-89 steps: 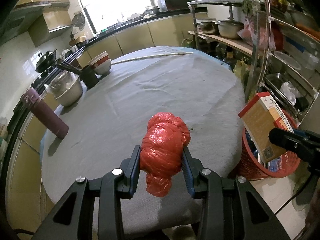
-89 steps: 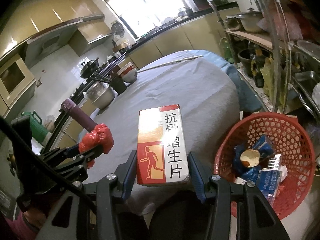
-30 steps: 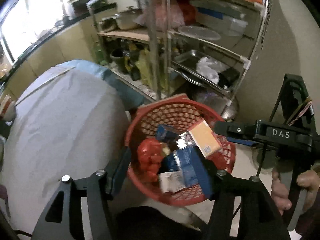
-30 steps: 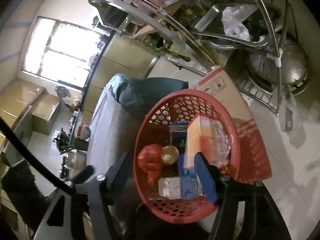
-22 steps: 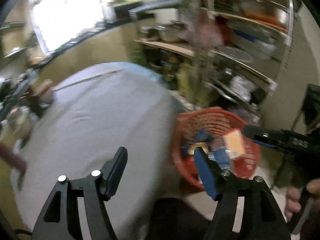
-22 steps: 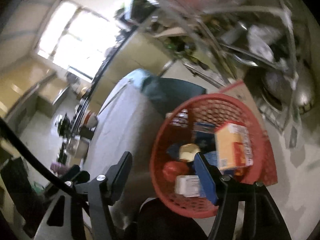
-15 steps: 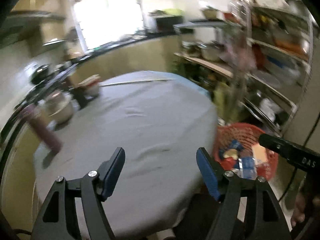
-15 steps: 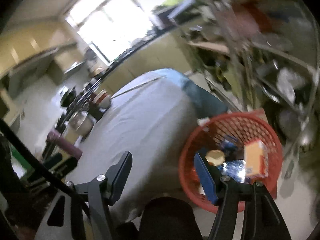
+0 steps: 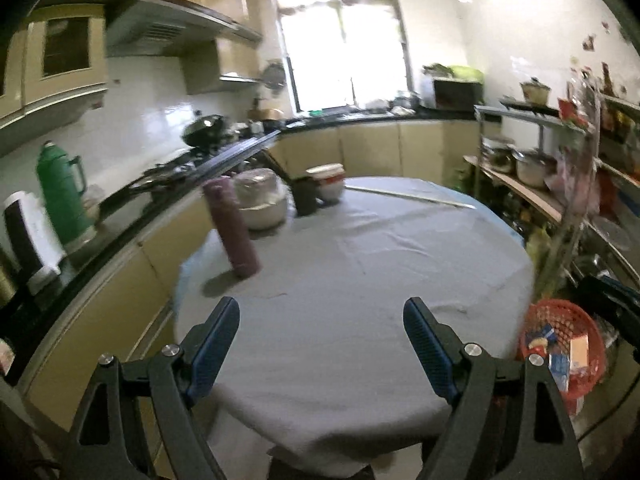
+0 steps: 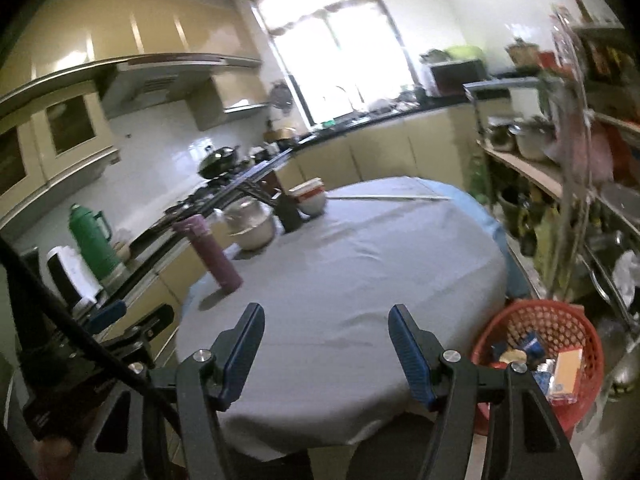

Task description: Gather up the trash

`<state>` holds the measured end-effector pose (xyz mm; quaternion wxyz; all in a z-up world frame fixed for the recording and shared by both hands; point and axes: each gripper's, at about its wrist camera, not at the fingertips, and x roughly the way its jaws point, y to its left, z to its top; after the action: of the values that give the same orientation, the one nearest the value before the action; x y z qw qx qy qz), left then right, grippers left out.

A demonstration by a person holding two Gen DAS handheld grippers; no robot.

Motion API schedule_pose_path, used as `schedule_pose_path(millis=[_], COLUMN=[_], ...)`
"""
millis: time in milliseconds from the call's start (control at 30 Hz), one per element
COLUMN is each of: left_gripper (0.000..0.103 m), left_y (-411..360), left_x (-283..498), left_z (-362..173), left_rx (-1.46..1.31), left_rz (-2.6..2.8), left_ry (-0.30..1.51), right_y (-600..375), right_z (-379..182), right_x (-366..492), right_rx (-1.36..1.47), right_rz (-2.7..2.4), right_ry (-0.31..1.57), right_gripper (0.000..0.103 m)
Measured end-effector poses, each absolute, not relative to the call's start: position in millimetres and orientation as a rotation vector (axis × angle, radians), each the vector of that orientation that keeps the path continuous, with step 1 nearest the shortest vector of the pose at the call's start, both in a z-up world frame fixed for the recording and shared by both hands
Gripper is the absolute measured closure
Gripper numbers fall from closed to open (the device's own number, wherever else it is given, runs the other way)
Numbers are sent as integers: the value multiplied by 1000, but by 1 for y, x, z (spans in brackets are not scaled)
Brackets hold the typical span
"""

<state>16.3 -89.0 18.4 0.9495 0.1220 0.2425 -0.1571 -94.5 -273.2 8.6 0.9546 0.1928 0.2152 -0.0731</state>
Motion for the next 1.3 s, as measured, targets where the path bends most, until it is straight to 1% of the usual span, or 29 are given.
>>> schedule_pose_path(millis=[67,133,300,567,833,1300], left_gripper=[14,8,7,7,7,7], left_y=[-78,-67,-48,-30,-29,-24], left_x=[15,13,10,13,6,-3], left_z=[23,28,35,48,54,62], left_rx=[237,221,214,172,175,168], left_rz=[-299,-278,-214,-190,-180,-166], left_ry=[477,460,409,379,371,347], right_y=[-258,-245,-216,-189,-187,-184], right_z=[15,19,25,26,28,55], right_x=[-97,-98,-96,-96,-101,-115], right_rx=[363,342,292,235,210,169], right_rz=[-139,-130,-138,-152,-169,-202], right_ry=[428,425,419,417,406,331], right_gripper=[35,35,35,35,35,35])
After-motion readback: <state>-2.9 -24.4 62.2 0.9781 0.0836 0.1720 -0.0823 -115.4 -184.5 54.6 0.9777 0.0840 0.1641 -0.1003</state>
